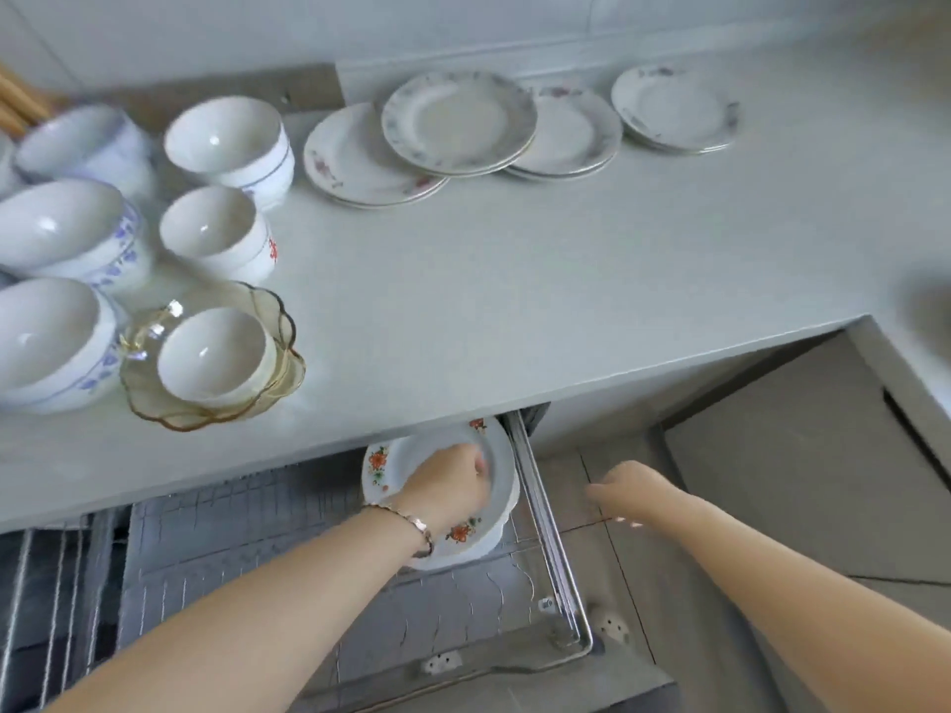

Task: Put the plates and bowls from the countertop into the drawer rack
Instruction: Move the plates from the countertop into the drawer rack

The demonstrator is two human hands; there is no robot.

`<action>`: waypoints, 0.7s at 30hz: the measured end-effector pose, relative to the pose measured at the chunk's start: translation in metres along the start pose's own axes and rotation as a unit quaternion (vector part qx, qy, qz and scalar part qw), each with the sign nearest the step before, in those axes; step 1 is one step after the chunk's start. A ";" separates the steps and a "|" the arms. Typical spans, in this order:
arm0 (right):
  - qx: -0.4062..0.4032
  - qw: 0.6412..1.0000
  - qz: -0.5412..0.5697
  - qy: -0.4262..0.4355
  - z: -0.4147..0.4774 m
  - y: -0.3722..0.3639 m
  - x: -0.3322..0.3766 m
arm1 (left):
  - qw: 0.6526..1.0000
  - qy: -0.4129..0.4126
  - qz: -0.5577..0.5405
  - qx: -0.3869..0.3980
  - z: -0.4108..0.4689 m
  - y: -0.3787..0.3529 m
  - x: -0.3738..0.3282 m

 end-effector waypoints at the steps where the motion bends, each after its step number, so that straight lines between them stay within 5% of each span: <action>1: -0.016 1.000 0.026 0.007 -0.011 0.021 -0.012 | 1.000 -0.019 0.010 -0.007 -0.002 0.005 -0.029; 9: -0.121 0.958 0.256 0.050 -0.074 0.209 -0.158 | 0.993 -0.119 -0.010 -0.006 0.023 -0.033 -0.271; 17: -0.271 0.888 0.372 0.010 -0.036 0.368 -0.356 | 0.990 -0.111 -0.087 0.024 0.082 -0.152 -0.461; 21: -0.328 0.892 0.301 -0.074 -0.010 0.407 -0.437 | 0.989 -0.065 -0.135 0.023 0.118 -0.194 -0.510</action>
Point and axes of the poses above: each hand's wrist, its own z-axis towards the middle knuckle, its own y-axis out of the back of the hand, x = y × z, the point moved 8 cm from there along z, towards the middle knuckle, and after that the axes turned 1 degree about z, right-handed, at the moved point
